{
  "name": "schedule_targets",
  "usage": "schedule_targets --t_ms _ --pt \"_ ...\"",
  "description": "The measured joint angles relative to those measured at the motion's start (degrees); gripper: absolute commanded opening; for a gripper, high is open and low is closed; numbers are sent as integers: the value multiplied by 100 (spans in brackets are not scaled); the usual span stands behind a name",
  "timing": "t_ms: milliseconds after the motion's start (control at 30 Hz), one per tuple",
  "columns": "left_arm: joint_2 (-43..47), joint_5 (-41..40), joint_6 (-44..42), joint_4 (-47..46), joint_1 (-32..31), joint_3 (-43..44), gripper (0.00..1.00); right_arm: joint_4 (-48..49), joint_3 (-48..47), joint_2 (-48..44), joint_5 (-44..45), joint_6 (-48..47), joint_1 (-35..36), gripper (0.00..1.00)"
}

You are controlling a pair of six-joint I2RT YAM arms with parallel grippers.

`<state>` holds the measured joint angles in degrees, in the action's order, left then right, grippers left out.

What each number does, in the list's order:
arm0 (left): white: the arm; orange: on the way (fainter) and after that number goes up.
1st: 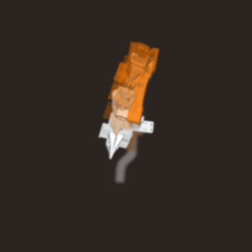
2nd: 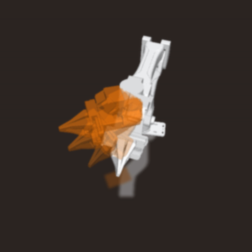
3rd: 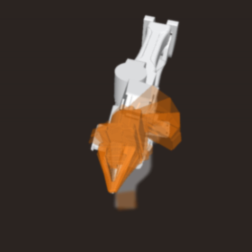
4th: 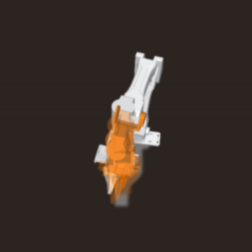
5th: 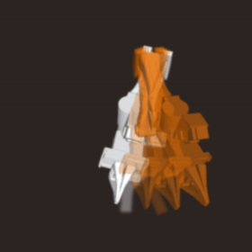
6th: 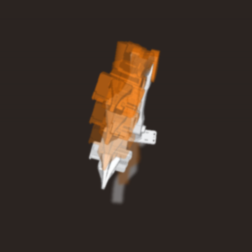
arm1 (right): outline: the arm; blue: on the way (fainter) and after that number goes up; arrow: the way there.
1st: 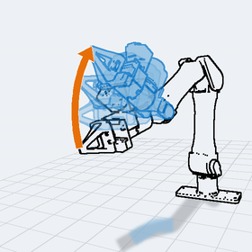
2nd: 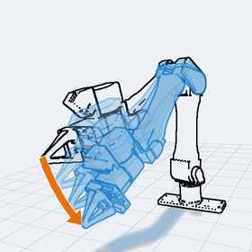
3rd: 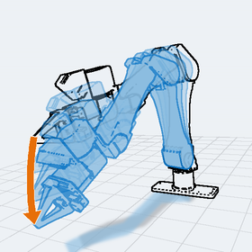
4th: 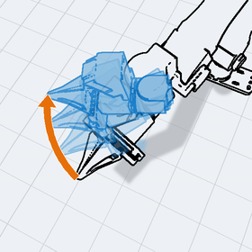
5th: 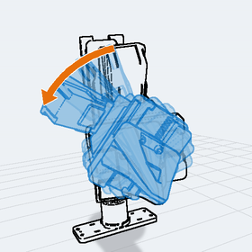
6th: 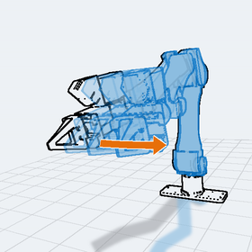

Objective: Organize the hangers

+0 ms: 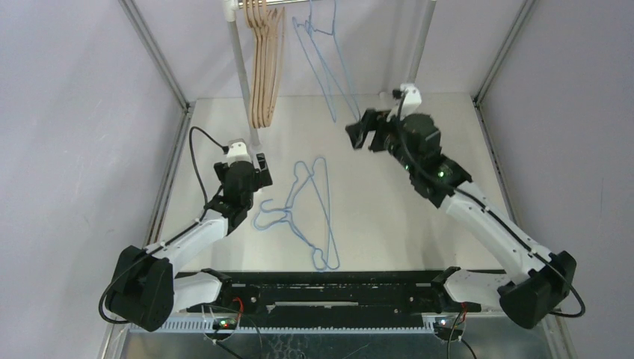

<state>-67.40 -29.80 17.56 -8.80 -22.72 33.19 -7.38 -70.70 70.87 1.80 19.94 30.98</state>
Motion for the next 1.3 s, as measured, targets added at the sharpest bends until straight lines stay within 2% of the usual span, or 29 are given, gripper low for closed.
schedule_targets --t_ms 100,200,300,433,800,1100,1233,1300 --pt "0 0 0 0 0 0 100 -476 527 -367 739 -291 597 87" --pt "0 -2 0 0 0 0 100 -1008 870 -345 1331 -411 1434 85" --pt "0 -4 0 0 0 0 99 -1388 1051 -33 1681 -420 2192 83" --pt "0 -4 0 0 0 0 99 -1513 1180 721 1644 -411 2848 78" --pt "0 -20 0 0 0 0 99 -844 992 2765 605 -400 3073 59" --pt "0 -48 2 -2 13 0 99 -562 765 3320 70 -334 3132 54" --pt "0 -48 2 0 15 0 99 -466 730 3456 11 -313 3130 44" --pt "0 -50 2 -2 15 0 99 -415 726 3574 -42 -306 3130 35"
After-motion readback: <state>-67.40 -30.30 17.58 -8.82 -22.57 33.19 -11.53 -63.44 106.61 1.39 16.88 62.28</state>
